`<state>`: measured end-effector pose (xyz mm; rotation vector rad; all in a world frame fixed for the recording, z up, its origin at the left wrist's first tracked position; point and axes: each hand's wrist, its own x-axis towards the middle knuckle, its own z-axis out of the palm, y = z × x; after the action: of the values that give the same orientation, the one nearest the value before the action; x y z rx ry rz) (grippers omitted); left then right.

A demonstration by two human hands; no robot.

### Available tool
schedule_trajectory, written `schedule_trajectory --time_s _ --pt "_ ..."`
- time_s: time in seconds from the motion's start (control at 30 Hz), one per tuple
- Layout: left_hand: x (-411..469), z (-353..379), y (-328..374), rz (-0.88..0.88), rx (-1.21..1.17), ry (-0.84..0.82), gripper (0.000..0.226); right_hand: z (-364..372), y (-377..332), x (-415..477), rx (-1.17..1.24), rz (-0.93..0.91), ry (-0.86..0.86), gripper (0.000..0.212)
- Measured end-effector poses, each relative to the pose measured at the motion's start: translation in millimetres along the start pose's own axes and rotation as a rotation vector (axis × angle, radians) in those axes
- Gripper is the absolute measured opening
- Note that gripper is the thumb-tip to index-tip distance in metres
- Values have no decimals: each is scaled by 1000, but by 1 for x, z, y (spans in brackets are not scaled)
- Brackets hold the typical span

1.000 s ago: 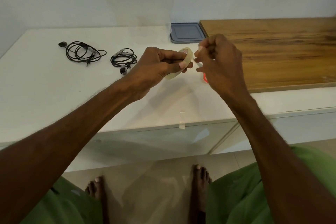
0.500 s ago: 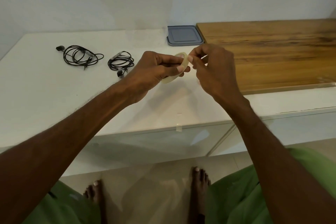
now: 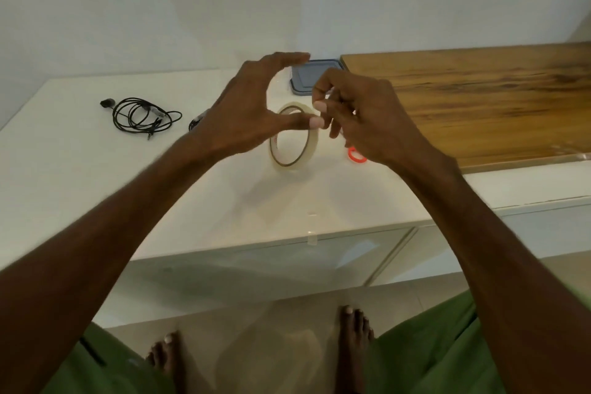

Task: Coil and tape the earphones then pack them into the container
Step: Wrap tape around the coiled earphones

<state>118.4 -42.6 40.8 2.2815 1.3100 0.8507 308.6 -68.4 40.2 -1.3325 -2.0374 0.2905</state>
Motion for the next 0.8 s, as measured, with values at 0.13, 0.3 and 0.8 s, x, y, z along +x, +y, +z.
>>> schedule_trajectory --time_s 0.13,0.3,0.8 --pt "8 2 4 -32 -49 -209 39 -6 -7 0 -48 -63 31 14" --pt "12 5 1 10 -19 -83 19 -14 6 -3 -147 -59 74 10" --pt "16 -8 8 -199 -535 -294 21 -17 3 -3 -17 -130 66 12"
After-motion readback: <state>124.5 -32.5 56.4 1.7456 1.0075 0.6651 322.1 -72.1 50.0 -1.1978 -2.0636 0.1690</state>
